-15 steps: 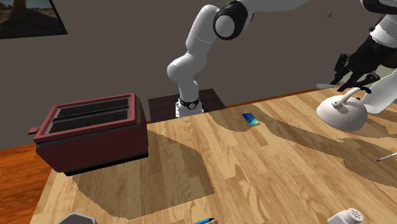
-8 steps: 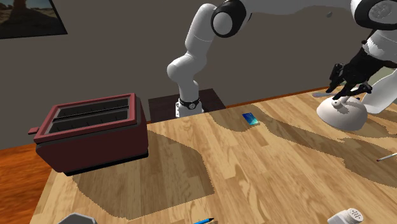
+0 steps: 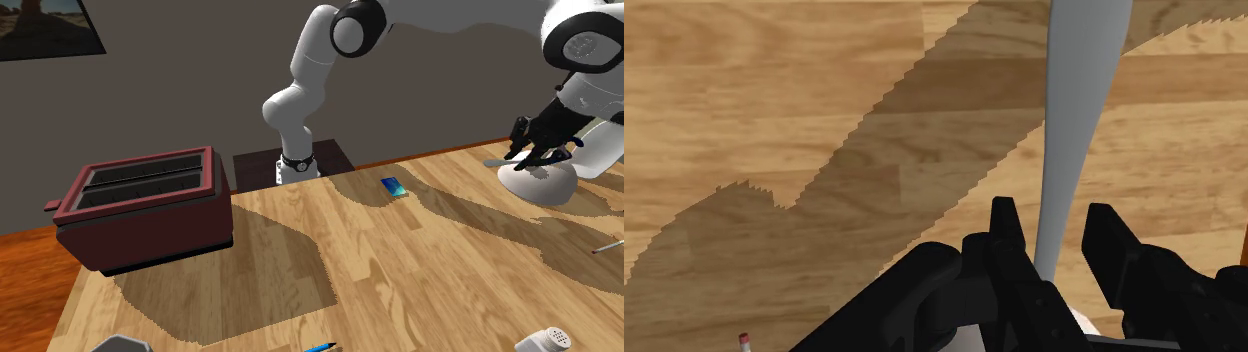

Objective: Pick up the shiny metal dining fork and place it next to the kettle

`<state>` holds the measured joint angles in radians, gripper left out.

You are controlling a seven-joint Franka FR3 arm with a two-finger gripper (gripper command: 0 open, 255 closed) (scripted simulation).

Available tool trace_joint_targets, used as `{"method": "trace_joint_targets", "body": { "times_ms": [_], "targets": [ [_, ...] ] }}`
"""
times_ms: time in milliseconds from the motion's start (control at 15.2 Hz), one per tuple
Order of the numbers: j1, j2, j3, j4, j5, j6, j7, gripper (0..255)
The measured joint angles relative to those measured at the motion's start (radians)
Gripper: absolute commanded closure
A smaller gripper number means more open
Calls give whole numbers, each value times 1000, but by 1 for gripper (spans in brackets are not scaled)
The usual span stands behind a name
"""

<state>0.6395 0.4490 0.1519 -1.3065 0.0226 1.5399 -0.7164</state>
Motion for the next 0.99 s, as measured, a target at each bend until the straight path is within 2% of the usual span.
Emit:
{"method": "trace_joint_targets", "body": {
  "times_ms": [990],
  "targets": [
    [-3, 17, -3, -180, -2, 197, -10, 255]
  ]
}}
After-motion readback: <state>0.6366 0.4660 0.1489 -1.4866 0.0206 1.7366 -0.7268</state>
